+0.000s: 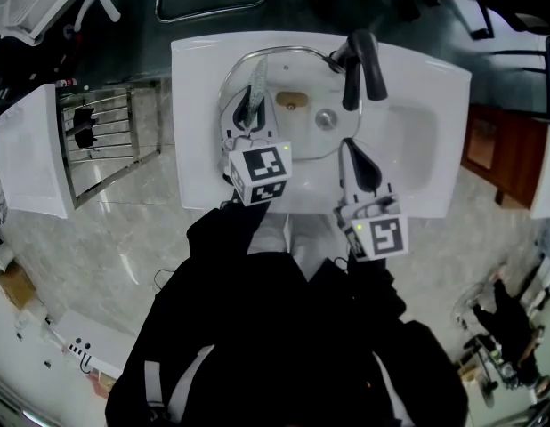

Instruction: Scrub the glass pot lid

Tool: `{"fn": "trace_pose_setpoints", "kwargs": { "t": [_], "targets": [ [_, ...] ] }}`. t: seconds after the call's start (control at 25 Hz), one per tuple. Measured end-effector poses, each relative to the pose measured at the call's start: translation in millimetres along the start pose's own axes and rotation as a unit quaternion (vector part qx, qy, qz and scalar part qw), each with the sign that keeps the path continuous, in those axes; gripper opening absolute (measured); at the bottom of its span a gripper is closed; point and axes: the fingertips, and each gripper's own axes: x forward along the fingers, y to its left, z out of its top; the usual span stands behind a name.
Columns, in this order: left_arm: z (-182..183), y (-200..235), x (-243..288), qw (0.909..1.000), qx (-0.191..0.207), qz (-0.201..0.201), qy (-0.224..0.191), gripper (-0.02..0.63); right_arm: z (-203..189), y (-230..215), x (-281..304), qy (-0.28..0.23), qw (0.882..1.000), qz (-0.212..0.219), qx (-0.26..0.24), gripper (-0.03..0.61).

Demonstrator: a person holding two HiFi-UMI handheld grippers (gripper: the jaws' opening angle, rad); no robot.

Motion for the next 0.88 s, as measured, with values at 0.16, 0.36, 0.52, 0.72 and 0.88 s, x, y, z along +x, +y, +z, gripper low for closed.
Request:
{"fn": "trace_pose_setpoints", "kwargs": {
  "t": [0.16,0.36,0.52,0.72,0.88],
  "targets": [
    [-0.4,-5.3,5.2,0.9998,-0.013,-0.012,0.006,0.072,0.6,0.4,1.2,0.000,1.000,-0.002,0.012,-0.012],
    [1.9,-8.9,7.1,0.9994,-0.020,-0.023,0.015,0.071,-0.9,-3.1,2.4,0.000,1.000,-0.004,0.012,-0.012],
    [0.6,-13.2,9.4,0.9989,-0.030,-0.032,0.016,0.072,-5.9,-4.9,1.7,0.004,1.000,-0.004,0.004,-0.012],
    [1.4,-20.9,11.7,0.9982,-0.038,-0.042,0.018,0.072,-6.7,-3.9,1.5,0.002,1.000,-0.006,0.015,-0.012],
    [2.8,-27.6,14.8,0.9978,-0.038,-0.051,0.017,0.072,-9.5,-4.4,0.8,0.004,1.000,-0.009,0.019,-0.012]
  ]
}}
